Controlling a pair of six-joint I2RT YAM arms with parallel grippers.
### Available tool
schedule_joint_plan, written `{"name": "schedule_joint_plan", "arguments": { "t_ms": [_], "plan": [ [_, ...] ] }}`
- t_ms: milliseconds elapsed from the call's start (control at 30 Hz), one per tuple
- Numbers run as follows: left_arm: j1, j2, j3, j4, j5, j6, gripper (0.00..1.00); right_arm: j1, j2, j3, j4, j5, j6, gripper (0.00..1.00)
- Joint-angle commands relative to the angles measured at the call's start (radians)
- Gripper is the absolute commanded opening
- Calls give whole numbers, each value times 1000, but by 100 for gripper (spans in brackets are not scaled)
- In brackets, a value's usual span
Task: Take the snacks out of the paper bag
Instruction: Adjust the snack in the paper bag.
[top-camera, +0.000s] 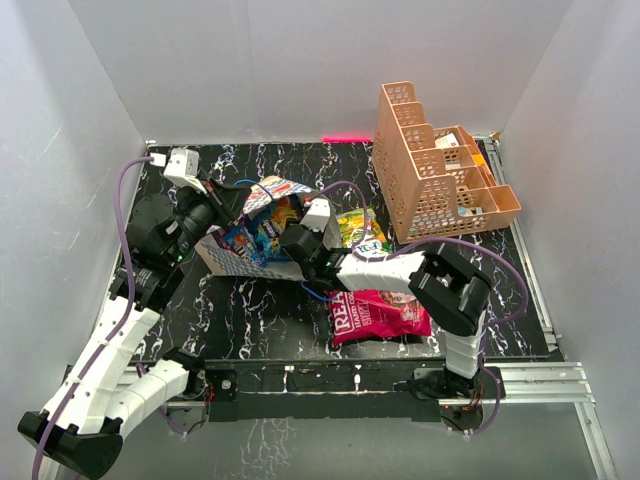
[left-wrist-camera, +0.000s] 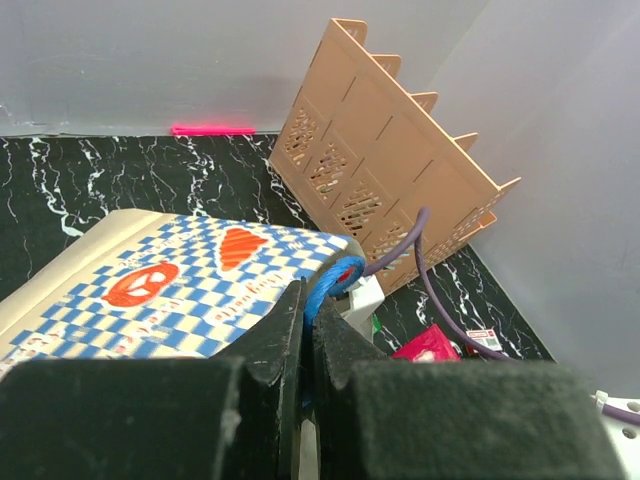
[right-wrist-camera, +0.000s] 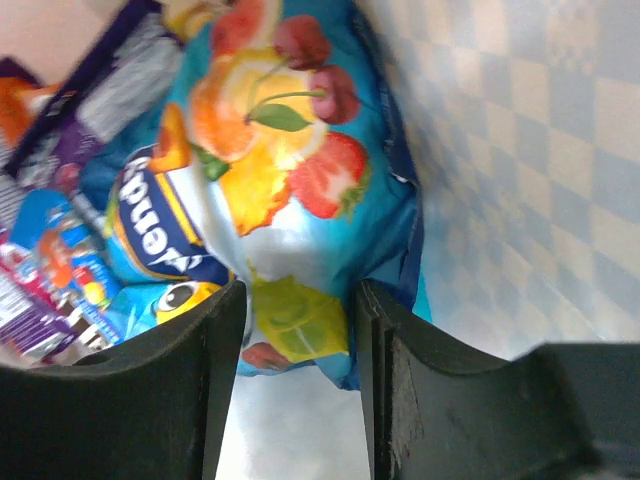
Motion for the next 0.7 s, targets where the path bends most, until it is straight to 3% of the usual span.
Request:
{"name": "schedule_joint_plan", "arguments": {
  "t_ms": [0, 167, 333, 500, 667],
  "plan": [
    [-5, -9, 24, 10, 10, 2, 0, 22, -17, 3, 353, -208, -199, 49],
    [-5, -3, 9, 33, 45, -22, 0, 80, -23, 7, 512, -308, -249, 48],
    [-4, -9, 4, 31, 73, -35, 0, 86, -25, 3, 514, -299, -223, 51],
    [-4, -36, -21, 48, 94, -28, 0, 83, -112, -51, 384, -142, -227, 65],
    [-5, -60, -54, 67, 125, -12, 0, 73, -215, -94, 253, -77, -200, 75]
  ]
}}
